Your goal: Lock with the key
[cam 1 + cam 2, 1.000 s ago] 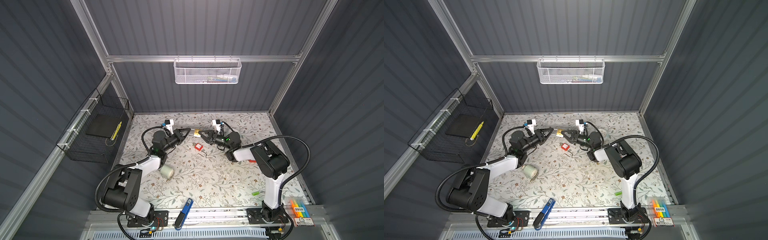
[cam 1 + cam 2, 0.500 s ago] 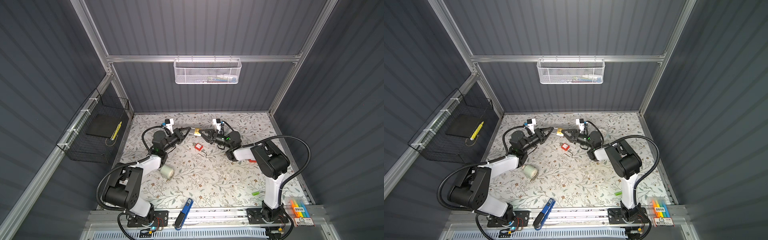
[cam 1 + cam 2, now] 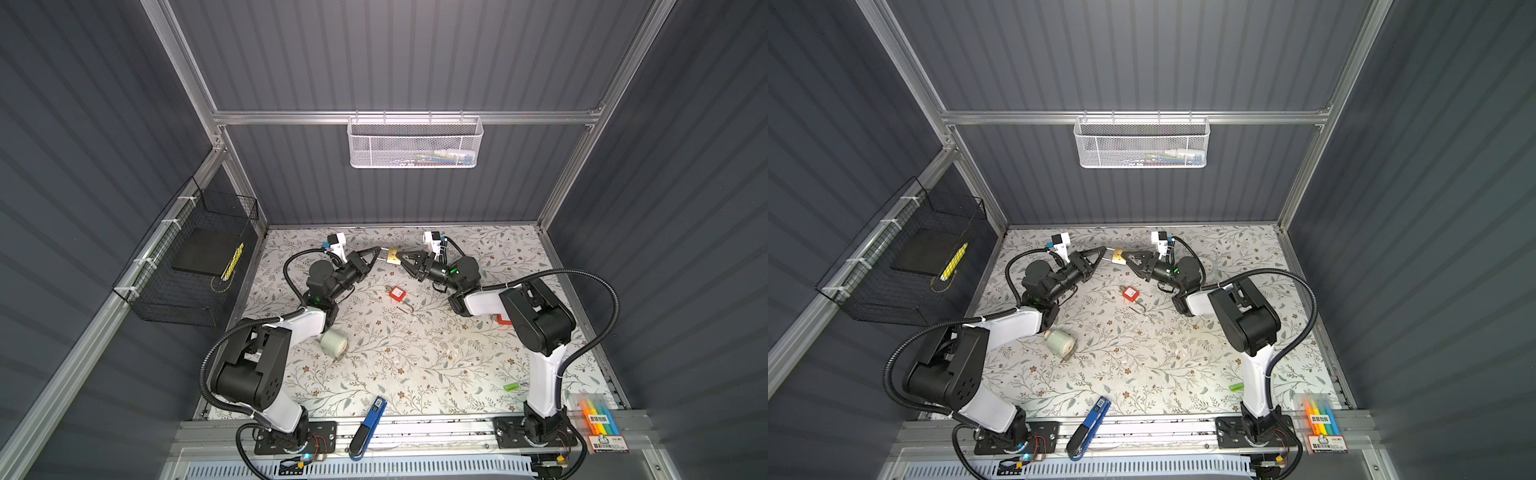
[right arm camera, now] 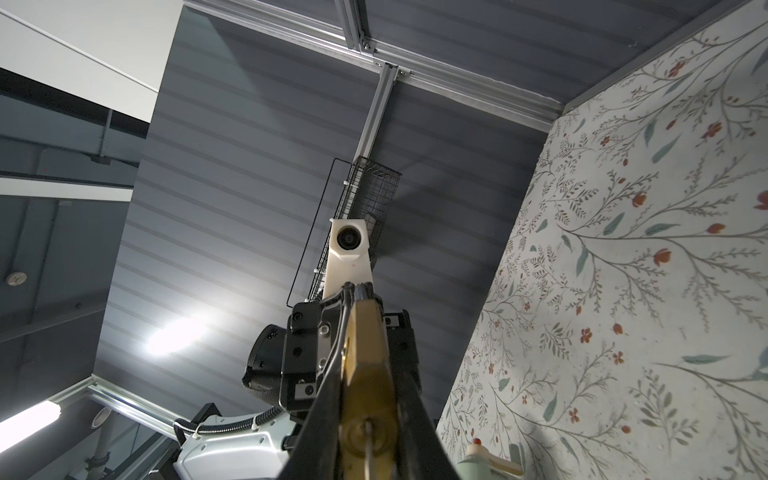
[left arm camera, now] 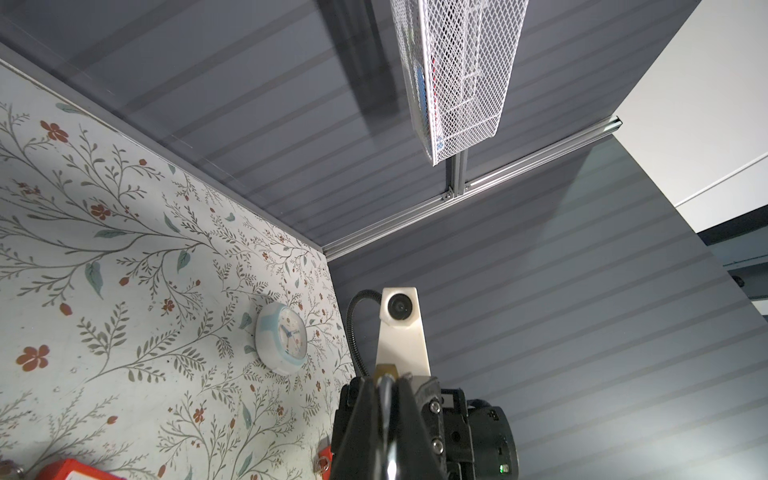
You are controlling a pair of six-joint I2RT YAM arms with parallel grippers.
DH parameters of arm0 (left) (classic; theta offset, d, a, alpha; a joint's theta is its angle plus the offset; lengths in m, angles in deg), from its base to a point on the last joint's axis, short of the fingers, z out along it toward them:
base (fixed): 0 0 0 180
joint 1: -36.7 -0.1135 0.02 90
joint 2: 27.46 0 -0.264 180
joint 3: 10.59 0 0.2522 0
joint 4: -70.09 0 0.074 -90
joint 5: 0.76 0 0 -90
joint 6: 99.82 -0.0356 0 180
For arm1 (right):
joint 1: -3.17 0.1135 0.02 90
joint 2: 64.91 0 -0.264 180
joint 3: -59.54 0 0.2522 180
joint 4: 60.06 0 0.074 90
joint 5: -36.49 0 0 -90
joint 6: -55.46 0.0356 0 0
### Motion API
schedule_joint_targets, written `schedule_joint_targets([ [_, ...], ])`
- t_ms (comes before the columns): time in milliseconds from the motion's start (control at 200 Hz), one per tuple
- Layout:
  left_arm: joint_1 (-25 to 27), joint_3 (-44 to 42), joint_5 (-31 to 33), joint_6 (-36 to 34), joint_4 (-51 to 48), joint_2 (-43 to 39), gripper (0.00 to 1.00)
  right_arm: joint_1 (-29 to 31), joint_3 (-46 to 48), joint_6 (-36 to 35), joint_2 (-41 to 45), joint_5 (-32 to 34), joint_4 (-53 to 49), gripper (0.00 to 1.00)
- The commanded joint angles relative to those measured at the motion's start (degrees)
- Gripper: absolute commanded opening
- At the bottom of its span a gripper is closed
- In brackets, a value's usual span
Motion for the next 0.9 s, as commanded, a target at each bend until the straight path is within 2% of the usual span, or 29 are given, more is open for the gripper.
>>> schedule_joint_targets([
  [0, 5.76, 1.85, -6.52, -0.12, 0.81, 2.07, 0.0, 4.38, -3.33, -2.84, 0.64, -2.33, -0.33, 0.0],
  [195, 6.86, 1.64, -5.82, 0.07, 1.85, 2.95, 0.0, 4.66, -5.05, -0.88, -0.22, -1.09, 1.59, 0.0],
  [460, 8.66, 1.69, -4.8, 0.4, 3.59, 4.26, 0.0, 4.45, -5.27, -1.71, -0.37, 2.65, 2.3, 0.0],
  [550, 8.75, 1.51, -4.49, 1.01, 3.62, 4.03, 0.0, 4.93, -5.25, -10.16, 2.46, 1.1, -6.62, 0.0],
  [615, 8.71, 1.91, -4.49, 1.39, 3.44, 3.47, 0.0, 4.92, -3.51, -16.8, 5.52, 2.47, -13.18, 0.0],
  [740, 8.75, 1.98, -4.17, 4.11, 6.28, 3.54, 0.0, 4.66, -3.08, -20.92, 6.88, 1.54, -15.55, 0.0],
  [815, 8.75, 2.52, -4.37, 6.93, 10.2, 4.74, 0.0, 4.58, -2.52, -19.73, 6.84, 2.17, -13.94, 0.0],
  [895, 8.87, 2.77, -4.73, 7.51, 11.88, 5.54, 0.0, 4.66, -3.8, -13.94, 5.24, 1.27, -9.19, 0.0],
])
